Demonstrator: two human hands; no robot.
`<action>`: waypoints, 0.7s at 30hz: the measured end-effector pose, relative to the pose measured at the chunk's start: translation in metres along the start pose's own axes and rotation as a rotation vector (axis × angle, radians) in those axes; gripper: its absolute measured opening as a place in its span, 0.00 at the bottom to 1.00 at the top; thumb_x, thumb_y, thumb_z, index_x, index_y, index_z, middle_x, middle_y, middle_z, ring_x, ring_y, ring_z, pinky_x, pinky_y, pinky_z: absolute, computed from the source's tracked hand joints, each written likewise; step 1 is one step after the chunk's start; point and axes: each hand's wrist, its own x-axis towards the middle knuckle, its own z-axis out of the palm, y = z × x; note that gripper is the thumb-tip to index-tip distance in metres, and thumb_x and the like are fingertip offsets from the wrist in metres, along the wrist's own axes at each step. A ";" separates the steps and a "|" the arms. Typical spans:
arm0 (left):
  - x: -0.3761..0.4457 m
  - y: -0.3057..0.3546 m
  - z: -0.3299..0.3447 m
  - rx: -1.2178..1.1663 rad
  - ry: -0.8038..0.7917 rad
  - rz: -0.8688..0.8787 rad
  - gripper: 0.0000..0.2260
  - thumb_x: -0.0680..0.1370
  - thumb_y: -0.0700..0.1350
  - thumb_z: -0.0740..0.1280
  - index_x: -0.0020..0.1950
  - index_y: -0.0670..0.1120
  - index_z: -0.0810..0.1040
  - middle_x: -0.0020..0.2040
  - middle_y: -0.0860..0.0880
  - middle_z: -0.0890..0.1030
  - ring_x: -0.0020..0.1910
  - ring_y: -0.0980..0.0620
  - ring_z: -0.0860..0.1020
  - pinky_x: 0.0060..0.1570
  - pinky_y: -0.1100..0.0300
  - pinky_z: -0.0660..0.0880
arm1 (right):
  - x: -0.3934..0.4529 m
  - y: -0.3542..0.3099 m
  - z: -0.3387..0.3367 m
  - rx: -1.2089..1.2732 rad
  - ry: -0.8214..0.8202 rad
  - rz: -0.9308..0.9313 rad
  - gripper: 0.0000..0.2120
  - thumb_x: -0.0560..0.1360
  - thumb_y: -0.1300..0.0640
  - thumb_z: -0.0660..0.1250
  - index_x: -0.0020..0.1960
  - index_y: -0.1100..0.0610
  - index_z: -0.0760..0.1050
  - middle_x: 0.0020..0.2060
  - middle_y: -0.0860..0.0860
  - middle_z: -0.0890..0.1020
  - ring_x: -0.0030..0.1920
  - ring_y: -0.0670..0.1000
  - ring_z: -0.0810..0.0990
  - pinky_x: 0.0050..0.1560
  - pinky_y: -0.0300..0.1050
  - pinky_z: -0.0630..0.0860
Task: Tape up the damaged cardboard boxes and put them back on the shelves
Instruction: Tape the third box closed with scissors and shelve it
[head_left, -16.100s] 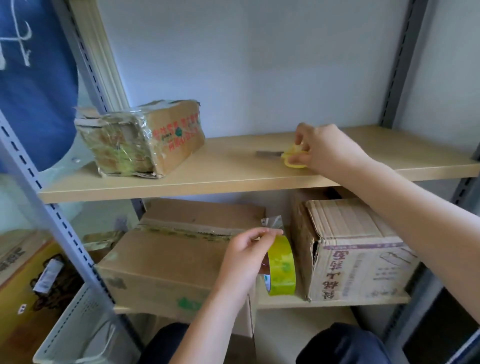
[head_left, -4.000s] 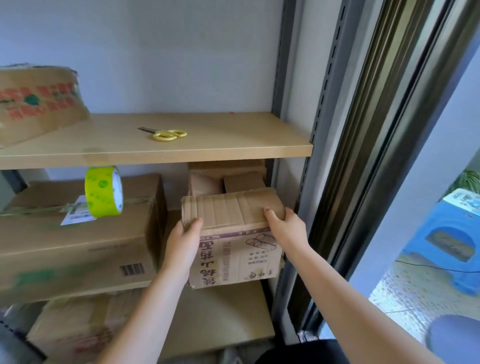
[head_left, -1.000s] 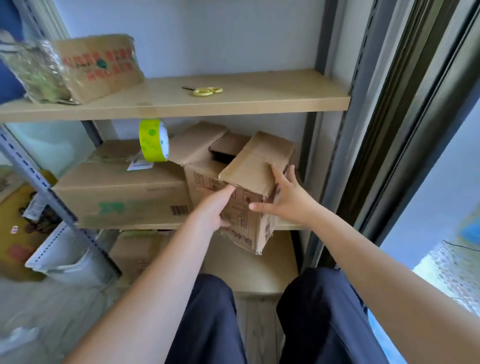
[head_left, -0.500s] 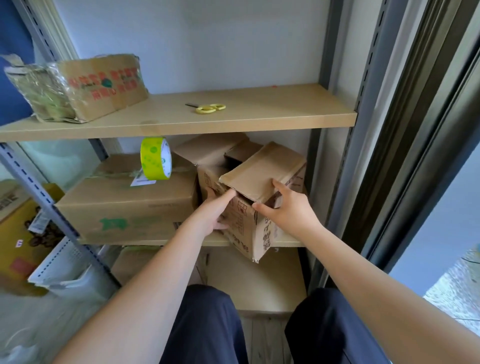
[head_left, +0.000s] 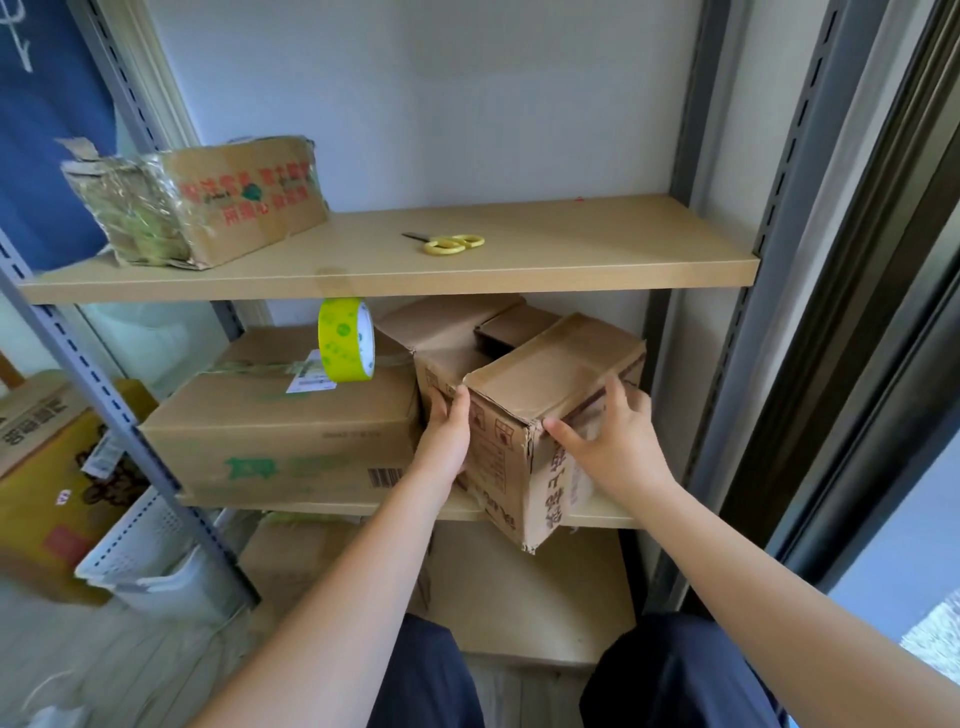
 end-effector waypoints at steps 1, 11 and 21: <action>-0.002 -0.002 0.004 0.006 0.018 0.021 0.33 0.78 0.70 0.52 0.80 0.63 0.48 0.78 0.50 0.62 0.74 0.41 0.65 0.70 0.40 0.68 | 0.002 0.000 0.001 0.055 0.016 0.039 0.49 0.70 0.34 0.69 0.80 0.46 0.46 0.77 0.54 0.55 0.70 0.58 0.70 0.61 0.53 0.76; 0.026 0.028 0.007 0.006 0.218 0.221 0.39 0.79 0.58 0.66 0.81 0.44 0.51 0.80 0.45 0.60 0.77 0.44 0.61 0.76 0.48 0.59 | 0.076 0.017 -0.008 -0.199 -0.173 0.009 0.38 0.77 0.34 0.60 0.80 0.42 0.47 0.79 0.46 0.39 0.78 0.60 0.36 0.76 0.60 0.47; 0.061 0.047 -0.018 -0.354 0.115 0.355 0.31 0.71 0.47 0.70 0.75 0.56 0.69 0.68 0.52 0.78 0.65 0.54 0.76 0.66 0.56 0.70 | 0.084 0.045 -0.010 -0.077 -0.227 -0.020 0.34 0.77 0.33 0.57 0.79 0.38 0.48 0.77 0.39 0.34 0.77 0.54 0.32 0.76 0.59 0.39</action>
